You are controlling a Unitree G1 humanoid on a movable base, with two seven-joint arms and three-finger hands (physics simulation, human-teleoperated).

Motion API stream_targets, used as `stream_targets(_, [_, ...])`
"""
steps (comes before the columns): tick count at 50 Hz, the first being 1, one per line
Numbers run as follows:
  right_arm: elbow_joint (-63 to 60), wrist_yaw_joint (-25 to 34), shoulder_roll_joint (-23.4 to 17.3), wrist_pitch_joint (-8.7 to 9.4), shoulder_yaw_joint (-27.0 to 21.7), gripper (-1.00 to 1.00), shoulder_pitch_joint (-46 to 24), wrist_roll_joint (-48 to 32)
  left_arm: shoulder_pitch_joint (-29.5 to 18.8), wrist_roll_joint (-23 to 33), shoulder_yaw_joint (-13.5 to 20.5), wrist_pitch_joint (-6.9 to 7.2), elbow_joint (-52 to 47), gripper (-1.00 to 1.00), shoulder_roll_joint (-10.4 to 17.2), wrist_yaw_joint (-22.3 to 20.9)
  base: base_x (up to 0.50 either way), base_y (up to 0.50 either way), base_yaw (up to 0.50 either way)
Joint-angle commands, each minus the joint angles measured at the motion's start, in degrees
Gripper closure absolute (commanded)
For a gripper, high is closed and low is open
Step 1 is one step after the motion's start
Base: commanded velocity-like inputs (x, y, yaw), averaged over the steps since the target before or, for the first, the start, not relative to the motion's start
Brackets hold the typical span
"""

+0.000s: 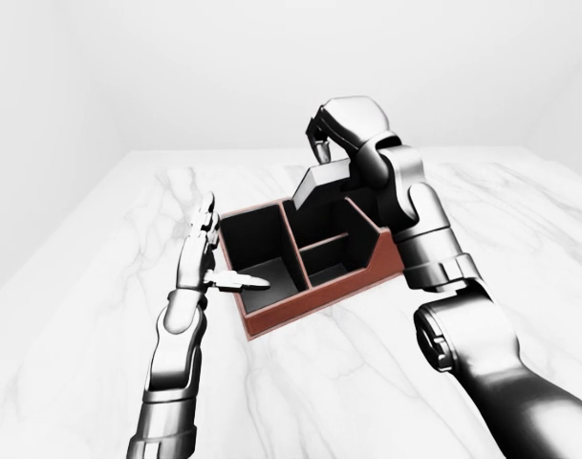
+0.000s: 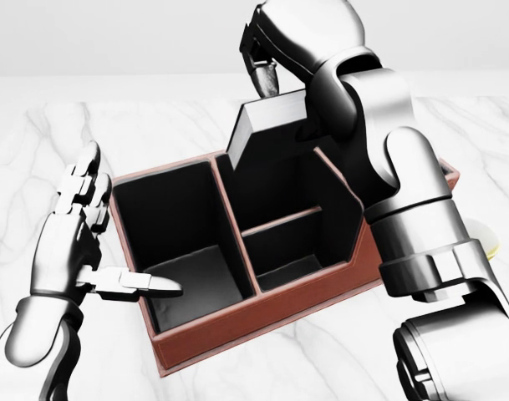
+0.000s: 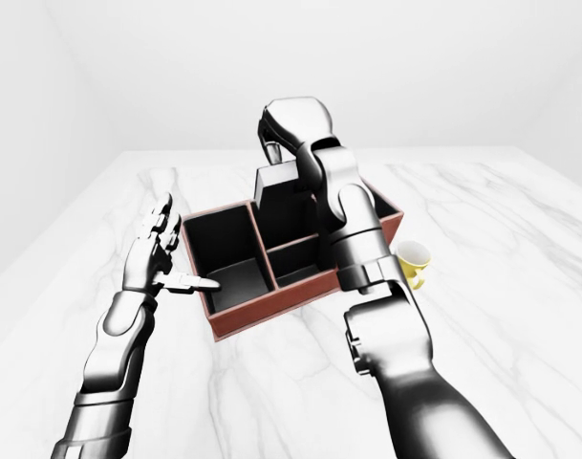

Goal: Pick up the book and place it in the front compartment of the caddy.

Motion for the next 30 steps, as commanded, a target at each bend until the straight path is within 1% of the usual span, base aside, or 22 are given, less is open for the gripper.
stream_targets(1, [0.12,-1.73,0.37,0.0,-0.62,1.0,0.8,-1.6,-0.01,-0.16,-0.01,0.0,0.53,-1.0,0.03,0.16,0.0,0.0,0.0])
stream_targets(7, [1.2,-2.32,0.28,0.0,-0.7,1.0,0.58,-1.8,0.15,-0.13,-0.01,0.0,0.27,-1.0,0.0,0.24,0.0,0.0,0.0])
stream_targets(22, [6.57,-6.66,-0.28,0.0,-0.47,1.0,-0.4,-2.67,0.36,-0.05,-0.08,0.0,0.45,-1.0,-0.12,0.39,0.0,0.0,0.0])
stream_targets(30, [6.77,-6.61,0.18,0.0,-0.3,1.0,-0.24,-2.7,0.54,-0.08,0.03,0.0,-0.19,-1.0,-0.04,0.42,0.0,0.0,0.0])
